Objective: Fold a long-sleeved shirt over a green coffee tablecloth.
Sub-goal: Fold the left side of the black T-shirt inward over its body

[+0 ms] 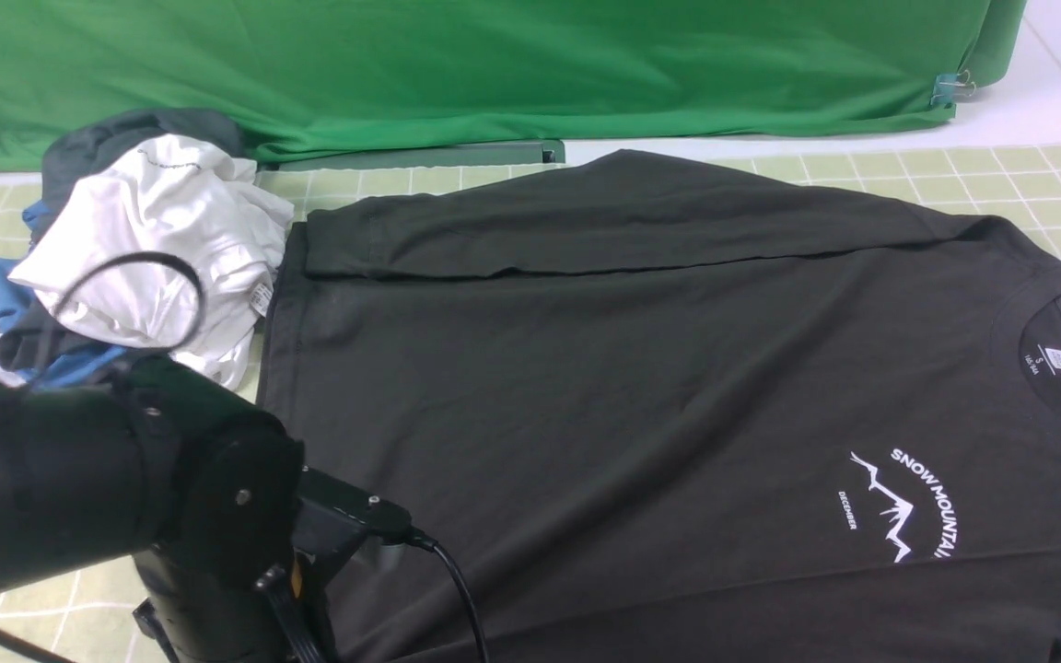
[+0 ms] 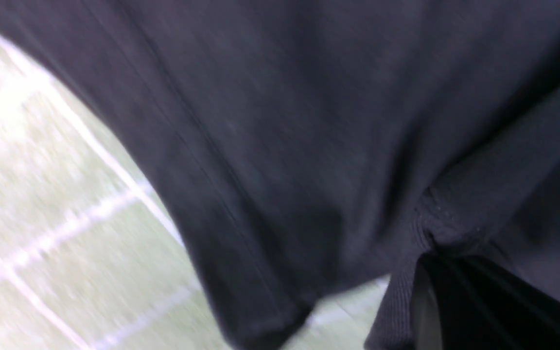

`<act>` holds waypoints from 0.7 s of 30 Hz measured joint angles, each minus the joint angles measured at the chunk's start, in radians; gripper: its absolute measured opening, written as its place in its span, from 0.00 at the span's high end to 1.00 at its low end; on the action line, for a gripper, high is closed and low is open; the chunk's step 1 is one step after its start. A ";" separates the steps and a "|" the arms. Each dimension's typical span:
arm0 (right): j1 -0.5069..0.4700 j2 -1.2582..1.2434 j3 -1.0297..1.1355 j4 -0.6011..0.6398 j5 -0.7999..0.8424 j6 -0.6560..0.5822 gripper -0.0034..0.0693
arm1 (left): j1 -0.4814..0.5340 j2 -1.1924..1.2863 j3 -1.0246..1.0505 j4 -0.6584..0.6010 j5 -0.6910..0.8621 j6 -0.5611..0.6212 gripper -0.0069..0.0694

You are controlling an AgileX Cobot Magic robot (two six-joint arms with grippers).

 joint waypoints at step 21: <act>0.000 0.000 0.000 0.000 0.000 -0.013 0.87 | 0.009 -0.157 -0.356 0.282 0.018 -0.013 0.90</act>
